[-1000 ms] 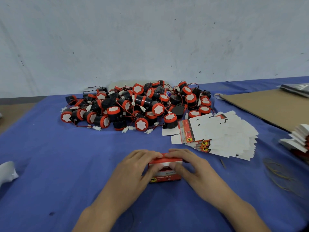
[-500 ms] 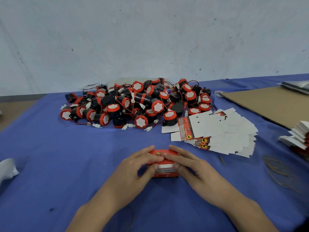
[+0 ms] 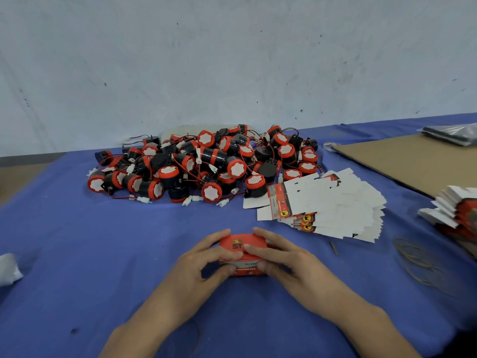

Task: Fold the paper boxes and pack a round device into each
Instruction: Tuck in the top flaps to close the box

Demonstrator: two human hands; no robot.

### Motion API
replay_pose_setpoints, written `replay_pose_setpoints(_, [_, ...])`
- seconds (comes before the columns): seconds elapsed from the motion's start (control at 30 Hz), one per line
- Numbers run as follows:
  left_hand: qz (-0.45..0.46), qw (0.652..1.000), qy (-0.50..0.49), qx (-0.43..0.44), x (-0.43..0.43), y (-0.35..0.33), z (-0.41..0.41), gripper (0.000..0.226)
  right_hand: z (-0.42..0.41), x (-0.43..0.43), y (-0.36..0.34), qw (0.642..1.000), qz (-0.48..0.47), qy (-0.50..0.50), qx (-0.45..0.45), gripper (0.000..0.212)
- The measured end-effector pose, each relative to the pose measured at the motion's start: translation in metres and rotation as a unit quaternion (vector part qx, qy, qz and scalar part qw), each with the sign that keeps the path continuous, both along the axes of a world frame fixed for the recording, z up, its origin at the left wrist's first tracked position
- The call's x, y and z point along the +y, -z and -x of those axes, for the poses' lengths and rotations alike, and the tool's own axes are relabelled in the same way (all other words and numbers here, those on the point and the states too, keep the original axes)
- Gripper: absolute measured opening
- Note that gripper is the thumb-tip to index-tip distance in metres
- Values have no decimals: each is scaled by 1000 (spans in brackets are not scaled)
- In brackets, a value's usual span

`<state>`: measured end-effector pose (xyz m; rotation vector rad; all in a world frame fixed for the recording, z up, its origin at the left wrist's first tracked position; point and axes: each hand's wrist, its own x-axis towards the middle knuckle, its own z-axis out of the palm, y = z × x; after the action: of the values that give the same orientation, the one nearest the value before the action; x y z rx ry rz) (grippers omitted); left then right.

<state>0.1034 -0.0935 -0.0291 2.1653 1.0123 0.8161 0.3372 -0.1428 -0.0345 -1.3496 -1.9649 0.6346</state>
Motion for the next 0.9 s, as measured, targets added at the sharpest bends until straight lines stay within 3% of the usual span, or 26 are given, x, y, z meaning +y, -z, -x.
replay_pose_setpoints(0.17, [55,987,-38,-148,-10,-15,-11,19,14,2,-13,972,41,30,229,27])
replay_pose_setpoints(0.37, [51,929,-164,-328,-23,-24,-56,29,70,5,-21,902,31,72,424,14])
replay_pose_setpoints(0.47, [54,915,-193,-350,-22,-28,-65,35,80,3,-22,882,4,103,459,15])
replay_pose_setpoints(0.77, [97,928,-165,-320,-51,-12,-106,33,51,-32,-24,850,-27,224,475,23])
replay_pose_setpoints(0.9, [148,913,-138,-355,-82,-30,-137,32,19,-67,-32,793,-20,273,544,34])
